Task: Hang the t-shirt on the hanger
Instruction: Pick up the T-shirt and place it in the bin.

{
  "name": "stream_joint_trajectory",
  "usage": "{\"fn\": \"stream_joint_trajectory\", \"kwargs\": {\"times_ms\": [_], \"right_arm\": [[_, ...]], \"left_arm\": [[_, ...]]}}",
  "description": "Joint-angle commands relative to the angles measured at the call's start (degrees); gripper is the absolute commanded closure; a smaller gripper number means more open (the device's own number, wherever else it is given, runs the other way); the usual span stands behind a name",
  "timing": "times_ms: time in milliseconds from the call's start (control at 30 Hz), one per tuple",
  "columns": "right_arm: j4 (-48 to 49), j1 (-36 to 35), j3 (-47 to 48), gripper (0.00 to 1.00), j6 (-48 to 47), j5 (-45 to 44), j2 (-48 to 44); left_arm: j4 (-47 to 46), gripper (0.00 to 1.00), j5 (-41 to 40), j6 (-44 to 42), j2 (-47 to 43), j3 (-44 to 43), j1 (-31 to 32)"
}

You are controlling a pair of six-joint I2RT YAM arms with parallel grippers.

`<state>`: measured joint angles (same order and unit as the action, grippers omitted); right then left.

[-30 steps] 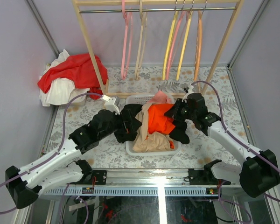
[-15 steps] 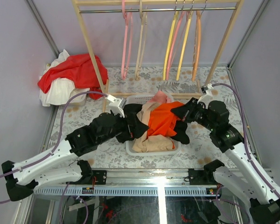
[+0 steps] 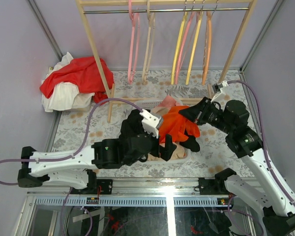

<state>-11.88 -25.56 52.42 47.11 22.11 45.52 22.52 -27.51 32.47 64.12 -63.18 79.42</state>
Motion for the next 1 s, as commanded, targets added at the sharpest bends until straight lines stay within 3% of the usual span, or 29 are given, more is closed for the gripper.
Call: {"fn": "stream_joint_trajectory", "kwargs": {"times_ms": [0, 167, 367, 533, 600, 733, 767, 967], "right_arm": [[3.85, -0.29, 6.4, 1.0, 1.67, 3.07, -0.94], [4.28, -0.3, 7.62, 1.0, 2.78, 4.62, -1.04], [4.5, -0.35, 9.48, 1.0, 3.2, 5.78, -0.6], [3.62, -0.34, 12.98, 1.0, 2.77, 6.58, 0.44], [2.24, -0.36, 15.06, 1.0, 2.07, 6.38, 0.83], [-1.31, -0.35, 19.75, 1.0, -0.34, 5.68, 1.85], [-2.17, -0.35, 20.82, 1.0, -1.04, 5.34, 2.16], [-5.18, -0.33, 25.9, 1.0, -4.02, 3.61, 4.26]], "left_arm": [[0.24, 0.0, -13.7, -1.53, 3.94, -1.66, 0.88], [-7.92, 0.0, -20.71, -5.18, 5.86, 0.6, 0.83], [-21.78, 0.0, -19.49, -12.09, 8.35, 1.32, 0.82], [-24.84, 0.03, -19.39, -14.33, 12.9, -1.98, 0.67], [-24.74, 0.14, -20.45, -14.13, 13.86, -2.85, 0.44], [-25.14, 0.54, -21.71, -13.75, 11.78, -2.5, 0.25], [-25.06, 0.6, -21.74, -13.79, 11.02, -2.55, 0.26], [-26.7, 0.78, -19.31, -18.71, 5.04, -3.9, 0.29]]}}
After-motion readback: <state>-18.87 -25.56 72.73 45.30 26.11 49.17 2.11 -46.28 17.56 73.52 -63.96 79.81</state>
